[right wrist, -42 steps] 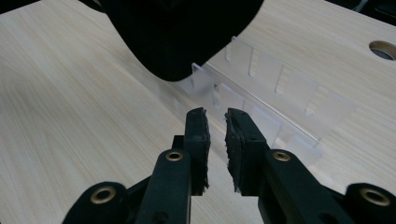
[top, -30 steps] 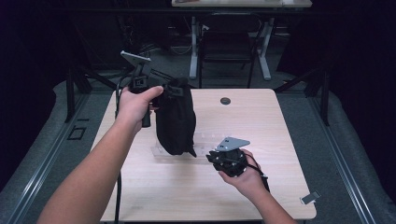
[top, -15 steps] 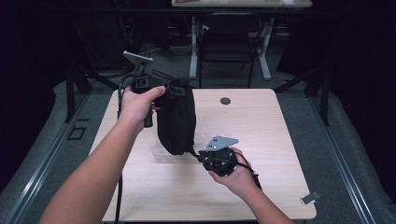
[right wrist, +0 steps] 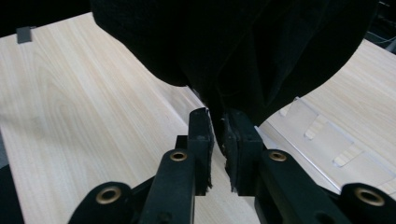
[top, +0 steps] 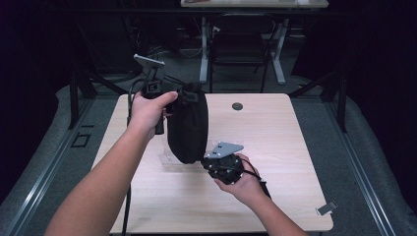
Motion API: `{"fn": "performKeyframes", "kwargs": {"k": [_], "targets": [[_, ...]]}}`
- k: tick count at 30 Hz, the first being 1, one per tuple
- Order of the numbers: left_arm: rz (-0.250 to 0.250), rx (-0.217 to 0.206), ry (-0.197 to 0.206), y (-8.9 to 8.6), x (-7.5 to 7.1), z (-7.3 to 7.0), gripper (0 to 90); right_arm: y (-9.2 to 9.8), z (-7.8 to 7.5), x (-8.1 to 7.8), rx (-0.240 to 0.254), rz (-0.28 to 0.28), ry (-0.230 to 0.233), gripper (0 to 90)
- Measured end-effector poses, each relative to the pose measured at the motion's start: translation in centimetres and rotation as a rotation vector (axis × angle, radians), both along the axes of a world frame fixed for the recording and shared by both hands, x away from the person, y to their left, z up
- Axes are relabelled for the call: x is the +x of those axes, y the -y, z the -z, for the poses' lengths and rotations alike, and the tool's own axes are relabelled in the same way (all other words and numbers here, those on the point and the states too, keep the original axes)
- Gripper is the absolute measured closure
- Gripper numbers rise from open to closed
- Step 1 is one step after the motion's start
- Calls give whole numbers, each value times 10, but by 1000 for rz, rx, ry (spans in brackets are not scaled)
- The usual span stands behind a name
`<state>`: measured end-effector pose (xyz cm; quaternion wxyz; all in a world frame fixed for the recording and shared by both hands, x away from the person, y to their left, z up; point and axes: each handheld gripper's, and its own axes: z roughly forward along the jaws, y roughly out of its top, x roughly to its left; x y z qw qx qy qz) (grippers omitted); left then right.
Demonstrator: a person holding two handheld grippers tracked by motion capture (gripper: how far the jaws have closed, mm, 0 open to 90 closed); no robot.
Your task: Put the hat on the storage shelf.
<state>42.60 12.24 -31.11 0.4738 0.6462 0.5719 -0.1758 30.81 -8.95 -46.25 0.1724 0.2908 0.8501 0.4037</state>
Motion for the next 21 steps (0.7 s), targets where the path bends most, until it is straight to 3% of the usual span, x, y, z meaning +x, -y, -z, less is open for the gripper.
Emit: {"fn": "performKeyframes", "kwargs": {"k": [10,15,21], "targets": [[-8,4,12,-2,0,-1,827,-1,0,0,-10,2,4,852],[-8,-31,29,-4,-1,-3,737,-1,0,0,-12,-3,4,855],[-24,-32,47,-12,-3,-7,700,-1,0,-1,-14,0,9,857]]}}
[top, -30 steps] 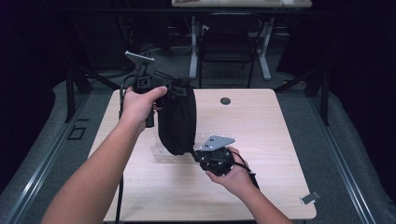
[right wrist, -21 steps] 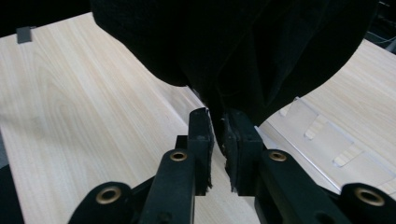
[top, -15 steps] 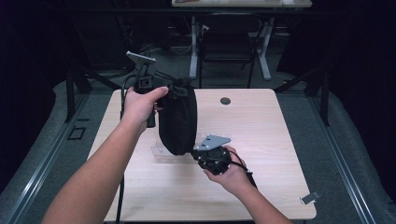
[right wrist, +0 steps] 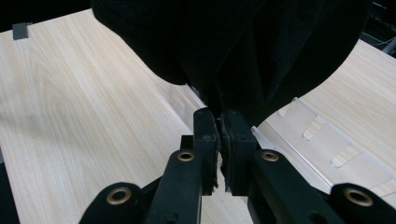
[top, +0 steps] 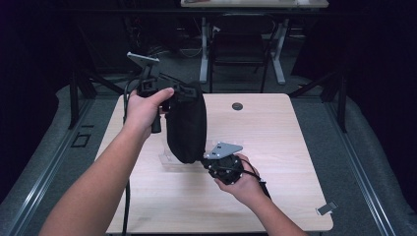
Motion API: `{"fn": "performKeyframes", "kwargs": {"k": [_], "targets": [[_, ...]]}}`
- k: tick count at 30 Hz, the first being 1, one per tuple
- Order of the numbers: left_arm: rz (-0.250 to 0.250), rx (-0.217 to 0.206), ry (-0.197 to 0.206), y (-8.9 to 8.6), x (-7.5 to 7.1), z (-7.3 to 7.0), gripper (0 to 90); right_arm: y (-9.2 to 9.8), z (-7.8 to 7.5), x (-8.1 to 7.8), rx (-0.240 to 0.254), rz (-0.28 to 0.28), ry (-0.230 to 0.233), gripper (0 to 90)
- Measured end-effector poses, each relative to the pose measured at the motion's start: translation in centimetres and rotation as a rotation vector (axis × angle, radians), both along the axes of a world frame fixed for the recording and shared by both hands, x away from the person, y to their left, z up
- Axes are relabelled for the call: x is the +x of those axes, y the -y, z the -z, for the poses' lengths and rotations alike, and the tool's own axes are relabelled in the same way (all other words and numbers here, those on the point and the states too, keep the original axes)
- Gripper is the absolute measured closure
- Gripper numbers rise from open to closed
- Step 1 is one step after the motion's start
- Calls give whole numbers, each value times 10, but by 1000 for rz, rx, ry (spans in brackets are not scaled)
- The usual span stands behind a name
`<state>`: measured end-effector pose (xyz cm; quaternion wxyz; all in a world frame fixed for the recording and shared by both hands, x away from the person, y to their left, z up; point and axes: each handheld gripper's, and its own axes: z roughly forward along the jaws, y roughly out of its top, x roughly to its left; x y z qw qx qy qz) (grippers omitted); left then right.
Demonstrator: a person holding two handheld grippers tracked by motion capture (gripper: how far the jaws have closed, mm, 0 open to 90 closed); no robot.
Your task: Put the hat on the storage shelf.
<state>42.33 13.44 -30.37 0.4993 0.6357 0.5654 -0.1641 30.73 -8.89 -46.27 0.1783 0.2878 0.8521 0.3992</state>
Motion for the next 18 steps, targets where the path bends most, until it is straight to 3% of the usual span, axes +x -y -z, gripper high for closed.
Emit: {"fn": "performKeyframes", "kwargs": {"k": [18], "targets": [[-77,68,10,-52,-5,3,677,9,7,2,22,27,-17,860]]}}
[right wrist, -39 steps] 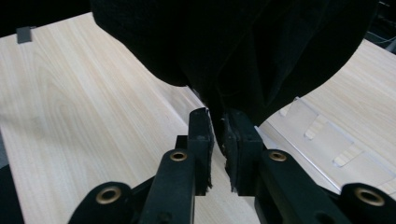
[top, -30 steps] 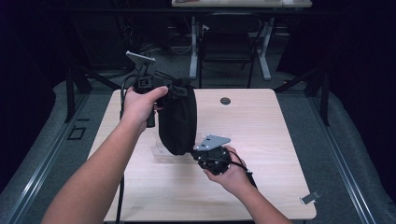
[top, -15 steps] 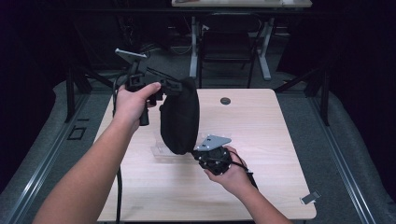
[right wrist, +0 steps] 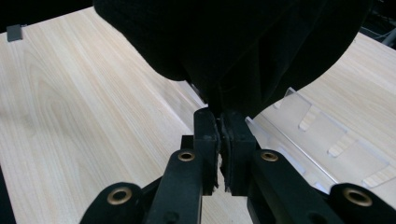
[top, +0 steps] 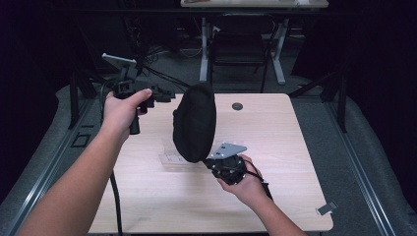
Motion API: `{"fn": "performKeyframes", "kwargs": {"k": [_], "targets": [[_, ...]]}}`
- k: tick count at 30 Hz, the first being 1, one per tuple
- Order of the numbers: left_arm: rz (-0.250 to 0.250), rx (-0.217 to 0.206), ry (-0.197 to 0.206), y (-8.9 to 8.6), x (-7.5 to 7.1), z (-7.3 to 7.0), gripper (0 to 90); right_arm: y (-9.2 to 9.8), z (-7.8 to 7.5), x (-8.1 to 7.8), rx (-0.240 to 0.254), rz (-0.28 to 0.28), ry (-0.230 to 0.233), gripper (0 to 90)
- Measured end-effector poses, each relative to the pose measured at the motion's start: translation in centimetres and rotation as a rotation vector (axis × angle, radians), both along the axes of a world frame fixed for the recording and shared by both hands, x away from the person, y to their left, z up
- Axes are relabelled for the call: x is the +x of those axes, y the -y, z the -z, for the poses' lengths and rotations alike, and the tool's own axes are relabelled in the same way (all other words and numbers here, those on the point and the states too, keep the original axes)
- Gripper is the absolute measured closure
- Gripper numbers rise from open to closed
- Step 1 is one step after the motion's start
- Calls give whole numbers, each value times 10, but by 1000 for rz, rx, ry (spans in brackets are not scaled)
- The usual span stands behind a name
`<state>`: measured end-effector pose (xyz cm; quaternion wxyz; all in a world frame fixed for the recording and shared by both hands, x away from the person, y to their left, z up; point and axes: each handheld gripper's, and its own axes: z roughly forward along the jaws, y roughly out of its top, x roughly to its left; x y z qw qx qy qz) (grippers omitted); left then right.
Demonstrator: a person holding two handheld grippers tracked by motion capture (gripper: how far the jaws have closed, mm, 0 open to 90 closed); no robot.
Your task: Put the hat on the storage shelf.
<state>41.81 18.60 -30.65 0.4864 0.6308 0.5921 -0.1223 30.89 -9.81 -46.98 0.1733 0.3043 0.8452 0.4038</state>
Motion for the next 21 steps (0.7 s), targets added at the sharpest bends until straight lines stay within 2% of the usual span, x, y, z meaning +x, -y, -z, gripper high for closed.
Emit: {"fn": "performKeyframes", "kwargs": {"k": [4,5,8,14,21], "targets": [[-17,21,-7,-11,-1,4,658,4,8,2,-21,14,-20,861],[-19,45,-8,-15,-1,7,658,8,12,3,8,27,-25,862],[-27,61,-15,-23,-2,10,658,11,12,4,19,36,-38,862],[-47,61,-18,-32,-4,11,655,12,12,4,15,41,-36,861],[-56,89,-29,-41,-6,15,644,16,12,4,11,50,-38,858]]}}
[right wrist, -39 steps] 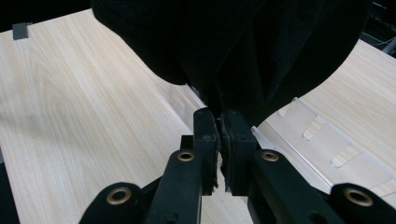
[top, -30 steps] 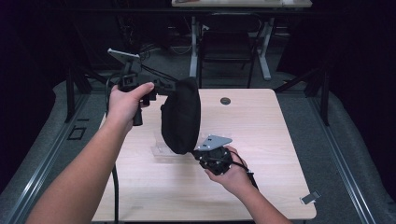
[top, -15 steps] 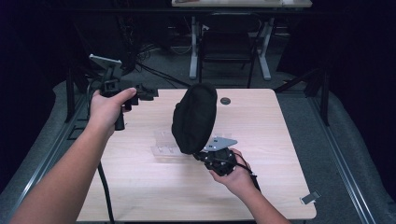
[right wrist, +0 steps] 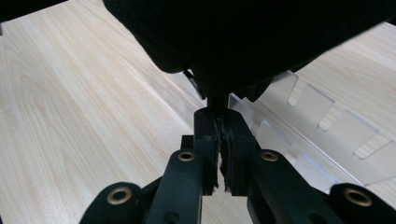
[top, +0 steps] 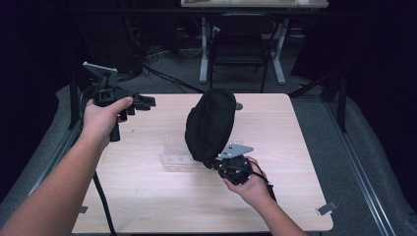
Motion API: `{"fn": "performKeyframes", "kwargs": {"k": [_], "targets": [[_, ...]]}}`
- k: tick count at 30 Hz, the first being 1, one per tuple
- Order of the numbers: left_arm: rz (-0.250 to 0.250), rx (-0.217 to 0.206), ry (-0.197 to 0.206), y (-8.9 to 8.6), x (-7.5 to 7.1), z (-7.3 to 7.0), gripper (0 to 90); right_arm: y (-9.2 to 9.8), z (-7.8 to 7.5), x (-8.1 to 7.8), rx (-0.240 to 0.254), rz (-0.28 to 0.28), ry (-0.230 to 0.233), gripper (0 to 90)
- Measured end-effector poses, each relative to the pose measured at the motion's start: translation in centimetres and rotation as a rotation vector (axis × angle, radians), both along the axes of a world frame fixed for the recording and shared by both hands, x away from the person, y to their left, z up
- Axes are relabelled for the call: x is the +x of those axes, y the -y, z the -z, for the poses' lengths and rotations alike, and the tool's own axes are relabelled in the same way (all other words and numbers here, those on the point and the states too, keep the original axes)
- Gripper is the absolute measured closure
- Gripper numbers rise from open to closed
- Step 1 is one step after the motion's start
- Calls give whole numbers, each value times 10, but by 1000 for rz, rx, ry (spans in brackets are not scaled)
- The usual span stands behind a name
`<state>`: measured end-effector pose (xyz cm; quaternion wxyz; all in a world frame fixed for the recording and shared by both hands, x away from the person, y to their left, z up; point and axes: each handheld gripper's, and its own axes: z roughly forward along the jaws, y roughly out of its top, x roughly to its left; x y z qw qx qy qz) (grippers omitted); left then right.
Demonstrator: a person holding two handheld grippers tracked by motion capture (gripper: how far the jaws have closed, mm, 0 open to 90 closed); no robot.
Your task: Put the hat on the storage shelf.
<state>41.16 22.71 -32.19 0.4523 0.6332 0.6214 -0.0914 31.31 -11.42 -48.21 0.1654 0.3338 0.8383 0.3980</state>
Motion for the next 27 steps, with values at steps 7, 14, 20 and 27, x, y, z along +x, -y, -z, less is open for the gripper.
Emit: {"fn": "performKeyframes", "kwargs": {"k": [7,14,20,27], "targets": [[-7,53,-8,-7,-2,7,642,7,1,0,-3,15,-6,846],[-25,123,-5,-18,-6,11,634,17,1,-5,-25,28,8,796],[-34,186,16,-26,-10,16,601,26,-1,-13,-62,46,27,731],[-40,227,41,-34,-14,22,552,35,2,-21,-94,57,46,600]]}}
